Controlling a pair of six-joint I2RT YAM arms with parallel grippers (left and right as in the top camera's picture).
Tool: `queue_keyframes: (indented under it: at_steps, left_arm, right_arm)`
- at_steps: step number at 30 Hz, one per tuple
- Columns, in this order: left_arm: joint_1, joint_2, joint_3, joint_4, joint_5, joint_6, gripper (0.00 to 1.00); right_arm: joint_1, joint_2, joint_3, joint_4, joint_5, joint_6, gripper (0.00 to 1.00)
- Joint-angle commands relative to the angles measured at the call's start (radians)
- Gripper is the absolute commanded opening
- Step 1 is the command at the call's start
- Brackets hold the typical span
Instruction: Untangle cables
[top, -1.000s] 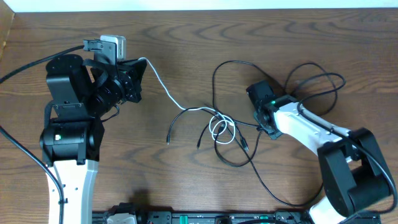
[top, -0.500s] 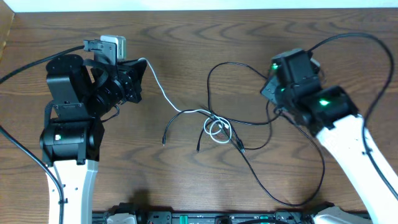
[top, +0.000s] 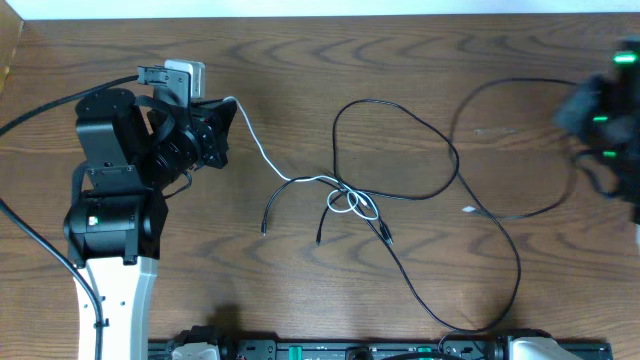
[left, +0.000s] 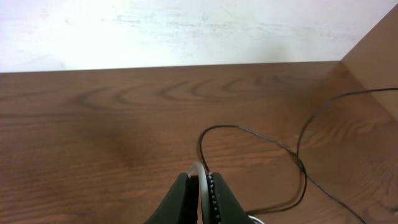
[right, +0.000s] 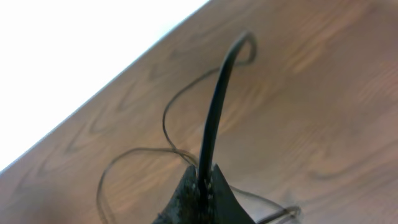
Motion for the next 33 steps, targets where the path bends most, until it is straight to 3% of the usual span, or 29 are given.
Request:
queue_keyframes:
  at_steps: [1, 7, 18, 24, 33]
  left_arm:
    - [-0.001, -0.01, -0.001, -0.007, -0.012, 0.014, 0.09]
    - [-0.001, -0.01, -0.001, -0.007, -0.029, 0.017, 0.09]
    - [-0.001, -0.01, -0.001, -0.008, -0.046, 0.017, 0.09]
    - [-0.001, -0.01, -0.001, -0.007, -0.047, 0.017, 0.09]
    - [-0.001, -0.01, -0.001, -0.011, -0.159, 0.016, 0.09]
  right_arm:
    - [-0.127, -0.016, 0.14, -0.064, 0.036, -0.091, 0.01]
    - [-0.251, -0.01, 0.199, -0.161, 0.01, -0.129, 0.01]
    - [-0.161, 0.138, 0.15, -0.248, -0.148, -0.232, 0.01]
    - [-0.085, 0.177, -0.002, -0.193, -0.154, -0.338, 0.01]
    - [-0.026, 0.177, -0.368, 0.057, -0.269, -0.401, 0.01]
